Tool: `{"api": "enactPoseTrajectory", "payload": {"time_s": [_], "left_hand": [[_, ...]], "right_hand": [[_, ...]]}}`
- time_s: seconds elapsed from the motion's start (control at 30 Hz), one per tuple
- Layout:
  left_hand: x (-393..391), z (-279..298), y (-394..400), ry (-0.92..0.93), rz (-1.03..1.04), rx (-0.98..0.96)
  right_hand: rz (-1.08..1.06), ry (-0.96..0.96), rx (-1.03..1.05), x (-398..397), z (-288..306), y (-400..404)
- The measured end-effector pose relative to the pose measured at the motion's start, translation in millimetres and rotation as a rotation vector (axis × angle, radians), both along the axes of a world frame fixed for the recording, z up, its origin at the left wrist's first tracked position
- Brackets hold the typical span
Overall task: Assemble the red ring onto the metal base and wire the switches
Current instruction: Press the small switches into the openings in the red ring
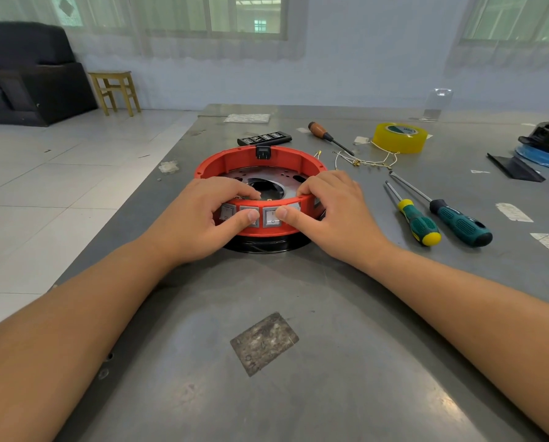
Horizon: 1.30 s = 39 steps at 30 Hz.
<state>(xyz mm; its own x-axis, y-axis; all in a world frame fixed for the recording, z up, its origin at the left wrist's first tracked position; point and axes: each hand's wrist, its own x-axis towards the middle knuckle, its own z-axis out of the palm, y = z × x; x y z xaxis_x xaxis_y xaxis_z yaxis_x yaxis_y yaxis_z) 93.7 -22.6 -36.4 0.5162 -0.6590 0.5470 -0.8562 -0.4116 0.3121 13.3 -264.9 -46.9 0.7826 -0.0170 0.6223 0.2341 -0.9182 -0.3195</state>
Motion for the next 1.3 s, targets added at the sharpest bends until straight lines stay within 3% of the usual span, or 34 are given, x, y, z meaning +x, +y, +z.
{"api": "enactPoseTrajectory", "payload": {"time_s": [1.3], "left_hand": [[15.0,3.8,5.8,0.026,0.057,0.001]], "right_hand": [[-0.074,0.057,-0.035,0.1,3.5,-1.7]]}}
